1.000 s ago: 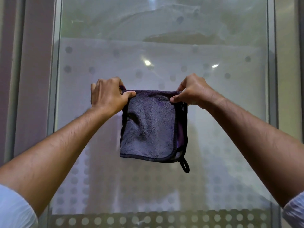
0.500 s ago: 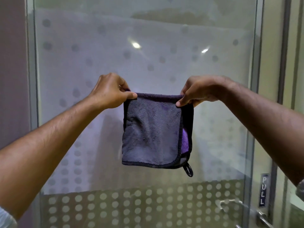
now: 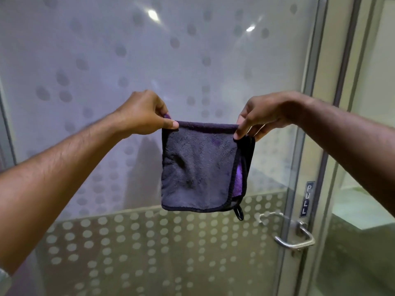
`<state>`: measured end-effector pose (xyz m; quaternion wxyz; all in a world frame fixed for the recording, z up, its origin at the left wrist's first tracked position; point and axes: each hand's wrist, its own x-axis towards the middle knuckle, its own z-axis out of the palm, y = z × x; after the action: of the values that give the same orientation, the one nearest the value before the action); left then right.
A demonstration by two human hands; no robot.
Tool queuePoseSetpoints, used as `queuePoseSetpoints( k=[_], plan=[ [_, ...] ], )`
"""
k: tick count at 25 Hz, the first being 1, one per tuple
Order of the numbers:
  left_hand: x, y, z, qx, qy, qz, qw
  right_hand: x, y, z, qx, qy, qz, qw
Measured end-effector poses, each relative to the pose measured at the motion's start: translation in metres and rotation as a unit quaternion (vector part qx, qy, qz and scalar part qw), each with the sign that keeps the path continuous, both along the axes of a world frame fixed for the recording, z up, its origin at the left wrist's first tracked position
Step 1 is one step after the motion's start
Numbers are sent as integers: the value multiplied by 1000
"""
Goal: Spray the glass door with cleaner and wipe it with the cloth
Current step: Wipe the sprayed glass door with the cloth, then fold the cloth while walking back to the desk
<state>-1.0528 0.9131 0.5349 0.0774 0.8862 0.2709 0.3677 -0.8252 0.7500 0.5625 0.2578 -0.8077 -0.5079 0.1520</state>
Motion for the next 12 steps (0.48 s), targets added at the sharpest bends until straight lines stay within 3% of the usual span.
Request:
queuePoseSetpoints(
  k=[7,12],
  plan=[
    [38,-23,-42,21,68,-42,997,28,-29,-47,-59,5,-36,998],
    [74,-59,-54,-63,69,-101,991,58,-79,-62,-44,33,-59,997]
  ],
)
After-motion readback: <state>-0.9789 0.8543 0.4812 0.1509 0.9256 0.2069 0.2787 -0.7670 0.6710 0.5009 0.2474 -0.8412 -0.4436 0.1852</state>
